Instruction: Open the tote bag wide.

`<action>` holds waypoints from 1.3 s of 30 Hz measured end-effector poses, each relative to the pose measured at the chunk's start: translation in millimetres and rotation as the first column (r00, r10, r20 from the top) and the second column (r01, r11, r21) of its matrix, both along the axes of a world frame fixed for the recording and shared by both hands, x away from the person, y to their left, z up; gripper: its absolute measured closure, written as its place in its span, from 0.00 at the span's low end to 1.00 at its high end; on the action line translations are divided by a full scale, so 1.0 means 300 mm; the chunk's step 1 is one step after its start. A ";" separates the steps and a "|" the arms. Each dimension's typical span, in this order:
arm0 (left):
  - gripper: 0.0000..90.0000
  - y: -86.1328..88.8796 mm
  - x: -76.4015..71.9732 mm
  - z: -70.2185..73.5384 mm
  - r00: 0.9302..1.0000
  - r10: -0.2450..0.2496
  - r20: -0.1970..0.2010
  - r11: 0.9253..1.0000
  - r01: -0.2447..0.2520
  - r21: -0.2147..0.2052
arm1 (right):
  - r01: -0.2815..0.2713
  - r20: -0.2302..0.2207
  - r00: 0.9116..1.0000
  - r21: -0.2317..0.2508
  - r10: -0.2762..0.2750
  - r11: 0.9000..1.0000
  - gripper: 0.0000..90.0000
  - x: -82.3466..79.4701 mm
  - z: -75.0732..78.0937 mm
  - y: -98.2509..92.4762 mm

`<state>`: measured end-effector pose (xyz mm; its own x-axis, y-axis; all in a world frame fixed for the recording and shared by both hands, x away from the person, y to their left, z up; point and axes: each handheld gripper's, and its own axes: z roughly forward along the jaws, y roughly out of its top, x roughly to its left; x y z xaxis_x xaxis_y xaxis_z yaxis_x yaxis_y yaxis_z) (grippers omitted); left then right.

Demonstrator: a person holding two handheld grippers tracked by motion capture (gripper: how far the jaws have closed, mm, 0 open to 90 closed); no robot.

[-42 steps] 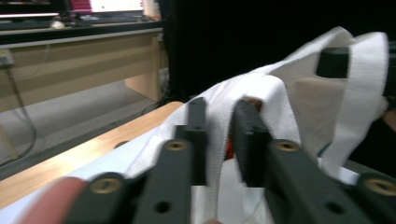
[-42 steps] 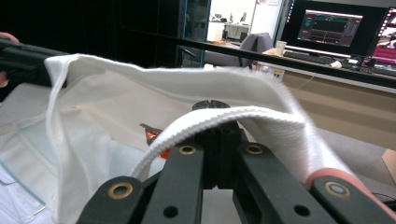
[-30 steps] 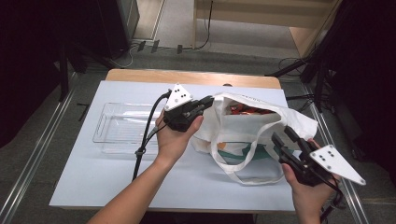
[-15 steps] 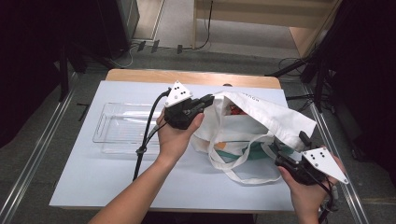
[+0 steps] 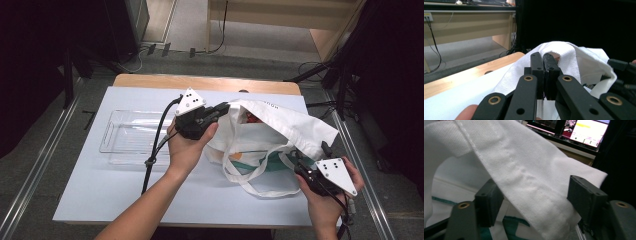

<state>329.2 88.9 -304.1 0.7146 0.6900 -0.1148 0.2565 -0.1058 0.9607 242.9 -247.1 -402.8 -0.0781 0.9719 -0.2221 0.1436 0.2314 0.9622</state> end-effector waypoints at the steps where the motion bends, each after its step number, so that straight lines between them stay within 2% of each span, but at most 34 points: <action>1: 1.00 0.004 0.000 -0.001 1.000 -0.001 -0.004 1.000 0.001 -0.006 | 0.001 0.006 1.000 0.015 -0.001 1.000 0.39 -0.003 0.001 0.001; 2: 1.00 0.005 0.000 -0.002 1.000 0.000 -0.004 1.000 0.000 -0.010 | 0.002 0.023 1.000 0.014 -0.002 1.000 0.46 -0.008 0.006 -0.001; 5: 1.00 0.011 -0.001 -0.007 1.000 -0.012 0.001 1.000 0.012 -0.011 | -0.041 0.066 0.997 0.043 0.038 0.998 0.60 -0.023 0.025 -0.013; 9: 1.00 0.011 -0.014 -0.013 0.999 -0.028 0.043 1.000 0.029 -0.005 | -0.062 0.134 0.990 0.070 0.052 0.996 0.83 -0.040 0.064 -0.041; 11: 1.00 0.005 -0.020 -0.014 0.998 -0.035 0.058 0.999 0.034 0.003 | -0.080 0.159 0.985 0.090 0.065 0.993 0.92 -0.039 0.102 -0.058; 14: 1.00 0.004 -0.020 -0.010 0.997 -0.030 0.068 1.000 0.030 0.000 | -0.095 0.161 0.984 0.107 0.077 0.990 0.96 -0.018 0.158 -0.073; 18: 0.94 0.003 -0.001 -0.010 0.992 0.007 0.126 1.000 -0.007 0.002 | -0.118 0.163 0.981 0.082 0.104 0.990 0.98 0.020 0.216 -0.087; 21: 0.93 0.004 0.037 -0.019 0.997 0.009 0.080 1.000 -0.007 -0.021 | -0.126 0.135 0.984 0.100 0.112 0.987 0.99 0.041 0.238 -0.090; 22: 0.95 0.000 0.048 -0.025 0.998 0.008 0.067 1.000 -0.007 -0.017 | -0.136 0.134 0.983 0.094 0.123 0.986 0.99 0.048 0.240 -0.096; 24: 0.97 -0.013 0.069 -0.043 0.999 0.012 0.040 1.000 -0.013 0.002 | -0.142 0.122 0.984 0.115 0.128 0.983 0.99 0.056 0.238 -0.102; 30: 0.93 -0.039 0.131 -0.091 0.998 0.063 -0.015 0.998 -0.063 -0.003 | -0.166 0.109 0.982 0.129 0.152 0.978 1.00 0.059 0.235 -0.108; 32: 0.90 -0.054 0.165 -0.106 0.996 0.082 -0.042 0.997 -0.082 0.016 | -0.170 0.111 0.981 0.112 0.158 0.979 1.00 0.061 0.236 -0.108; 35: 0.89 -0.086 0.199 -0.134 0.990 0.112 -0.083 0.993 -0.109 0.045 | -0.172 0.103 0.981 0.110 0.161 0.979 1.00 0.065 0.235 -0.108; 37: 0.91 -0.114 0.213 -0.163 0.986 0.135 -0.103 0.988 -0.125 0.093 | -0.172 0.097 0.982 0.117 0.161 0.978 1.00 0.072 0.230 -0.108; 39: 0.95 -0.135 0.224 -0.200 0.983 0.131 -0.127 0.985 -0.115 0.131 | -0.176 0.092 0.982 0.132 0.165 0.976 1.00 0.081 0.226 -0.113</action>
